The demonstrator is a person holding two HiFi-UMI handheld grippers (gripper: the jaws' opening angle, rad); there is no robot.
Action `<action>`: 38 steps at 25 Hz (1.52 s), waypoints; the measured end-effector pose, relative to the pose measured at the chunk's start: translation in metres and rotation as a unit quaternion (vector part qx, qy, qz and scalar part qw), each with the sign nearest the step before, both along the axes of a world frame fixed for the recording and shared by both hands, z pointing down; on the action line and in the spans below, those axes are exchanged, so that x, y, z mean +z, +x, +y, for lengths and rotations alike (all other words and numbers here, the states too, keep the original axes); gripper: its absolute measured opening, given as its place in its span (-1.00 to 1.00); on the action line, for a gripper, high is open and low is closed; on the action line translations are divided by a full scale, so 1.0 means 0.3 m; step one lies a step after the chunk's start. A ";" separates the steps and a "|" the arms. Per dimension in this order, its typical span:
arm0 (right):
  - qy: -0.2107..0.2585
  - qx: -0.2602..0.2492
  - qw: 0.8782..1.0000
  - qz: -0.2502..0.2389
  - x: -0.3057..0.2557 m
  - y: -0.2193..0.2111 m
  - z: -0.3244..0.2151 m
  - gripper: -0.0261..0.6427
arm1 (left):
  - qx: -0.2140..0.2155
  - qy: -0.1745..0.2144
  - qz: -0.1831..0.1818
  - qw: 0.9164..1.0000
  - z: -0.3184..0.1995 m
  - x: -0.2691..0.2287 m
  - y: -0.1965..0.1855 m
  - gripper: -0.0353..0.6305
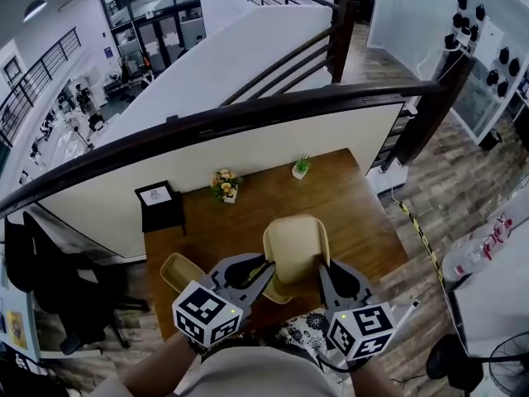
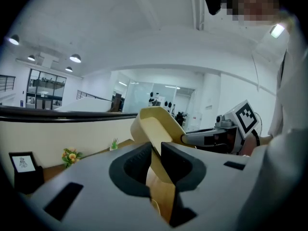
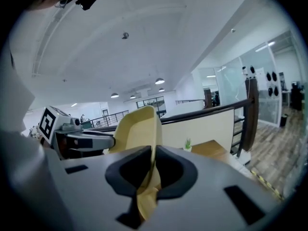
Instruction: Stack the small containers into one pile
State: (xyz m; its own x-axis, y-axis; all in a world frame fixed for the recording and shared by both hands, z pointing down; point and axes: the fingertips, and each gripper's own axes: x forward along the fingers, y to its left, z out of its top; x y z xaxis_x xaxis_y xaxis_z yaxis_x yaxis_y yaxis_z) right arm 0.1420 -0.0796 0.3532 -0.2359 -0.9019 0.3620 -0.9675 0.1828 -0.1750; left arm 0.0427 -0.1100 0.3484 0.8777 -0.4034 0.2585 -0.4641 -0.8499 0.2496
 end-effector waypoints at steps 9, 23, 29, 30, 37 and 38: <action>0.000 0.014 1.000 0.015 0.012 0.000 0.002 -0.83 | -0.006 -0.022 0.007 1.000 -0.001 0.011 -0.004 -0.71; -0.078 -0.090 0.991 0.056 0.156 -0.069 -0.178 -0.84 | -0.102 -0.086 -0.025 0.991 -0.078 0.160 -0.090 -0.70; -0.147 -0.121 0.980 0.058 0.357 -0.116 -0.190 -0.84 | -0.124 -0.155 -0.042 0.979 -0.060 0.350 -0.137 -0.70; -0.156 -0.125 0.978 0.061 0.390 -0.126 -0.187 -0.84 | -0.129 -0.164 -0.048 0.977 -0.055 0.383 -0.146 -0.70; -0.232 -0.144 0.959 0.082 0.627 -0.151 -0.158 -0.84 | -0.148 -0.252 -0.068 0.954 -0.011 0.623 -0.170 -0.69; -0.242 -0.145 0.956 0.085 0.659 -0.150 -0.153 -0.84 | -0.151 -0.268 -0.067 0.949 -0.002 0.658 -0.170 -0.69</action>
State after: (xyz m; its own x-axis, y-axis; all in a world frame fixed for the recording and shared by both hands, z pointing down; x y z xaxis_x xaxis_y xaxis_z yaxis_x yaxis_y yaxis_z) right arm 0.0969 -0.1254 0.5509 -0.3519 -0.5243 0.7754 -0.9101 0.3853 -0.1525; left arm -0.0083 -0.1105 0.5457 0.6876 -0.4112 0.5984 -0.7247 -0.4400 0.5303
